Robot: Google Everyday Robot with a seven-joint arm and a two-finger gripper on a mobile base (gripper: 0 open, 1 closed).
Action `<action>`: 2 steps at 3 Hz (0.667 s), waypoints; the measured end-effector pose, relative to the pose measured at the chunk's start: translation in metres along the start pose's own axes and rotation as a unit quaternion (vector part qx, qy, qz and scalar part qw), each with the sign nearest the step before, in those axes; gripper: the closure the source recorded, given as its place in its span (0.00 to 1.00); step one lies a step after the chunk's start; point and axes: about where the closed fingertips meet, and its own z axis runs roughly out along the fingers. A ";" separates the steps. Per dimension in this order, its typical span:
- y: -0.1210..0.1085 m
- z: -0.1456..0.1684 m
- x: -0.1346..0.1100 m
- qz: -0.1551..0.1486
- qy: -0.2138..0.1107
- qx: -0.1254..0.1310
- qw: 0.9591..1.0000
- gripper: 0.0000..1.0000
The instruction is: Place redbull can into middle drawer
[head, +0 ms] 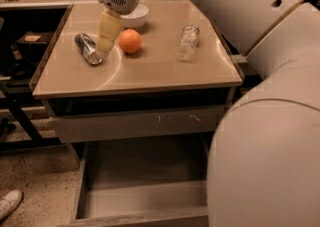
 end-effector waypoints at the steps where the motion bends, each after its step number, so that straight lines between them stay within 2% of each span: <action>1: -0.007 0.010 -0.027 -0.012 -0.019 -0.015 1.000 0.00; 2: -0.009 0.008 -0.030 -0.011 -0.023 -0.013 1.000 0.00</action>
Offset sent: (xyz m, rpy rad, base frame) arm 0.0100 0.0227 0.0025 0.0280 0.0093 0.0341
